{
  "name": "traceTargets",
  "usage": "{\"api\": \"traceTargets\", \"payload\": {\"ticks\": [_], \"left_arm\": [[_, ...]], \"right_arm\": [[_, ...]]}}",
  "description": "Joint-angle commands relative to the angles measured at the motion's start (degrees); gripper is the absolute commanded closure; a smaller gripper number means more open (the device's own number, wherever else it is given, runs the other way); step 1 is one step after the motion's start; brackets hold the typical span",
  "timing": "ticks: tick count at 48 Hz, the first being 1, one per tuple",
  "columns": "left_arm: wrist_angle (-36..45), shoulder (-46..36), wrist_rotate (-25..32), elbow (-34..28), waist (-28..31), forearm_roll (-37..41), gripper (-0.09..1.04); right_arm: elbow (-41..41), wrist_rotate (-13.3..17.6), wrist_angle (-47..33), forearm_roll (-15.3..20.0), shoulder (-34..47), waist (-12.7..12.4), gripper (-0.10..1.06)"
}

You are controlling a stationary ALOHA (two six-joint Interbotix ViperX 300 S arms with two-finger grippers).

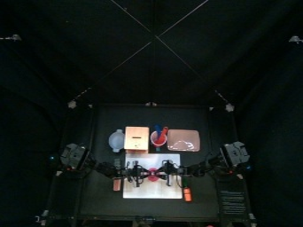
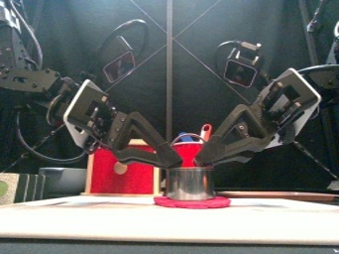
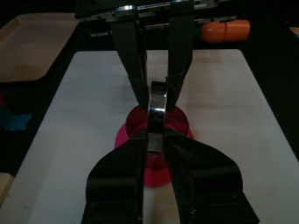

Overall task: Get the cutter from the drawer then cut the dough then place the extra dough in the bowl
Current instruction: Cut the dough

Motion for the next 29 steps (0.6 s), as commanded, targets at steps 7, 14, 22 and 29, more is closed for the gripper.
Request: {"api": "traceTargets", "payload": {"ticks": [7, 14, 22, 29], "left_arm": [[0.35, -0.70, 0.00, -0.79, -0.26, 0.88, 0.37], [0.88, -0.70, -0.09, -0.97, -0.70, 3.25, 0.37], [4.22, -0.70, 0.00, -1.32, -1.41, 3.69, 0.37], [8.44, -0.70, -0.09, -1.67, -1.41, 3.78, 0.37]], "right_arm": [[-0.97, 0.26, 0.88, 0.09, -1.67, -0.35, 0.49], [-1.05, 0.35, 2.11, 0.09, -1.67, -0.53, 0.49], [-0.97, 0.53, 4.92, -0.18, -1.58, -0.44, 0.49], [-1.05, 0.79, 8.17, -0.18, -1.05, -0.44, 0.50]]}}
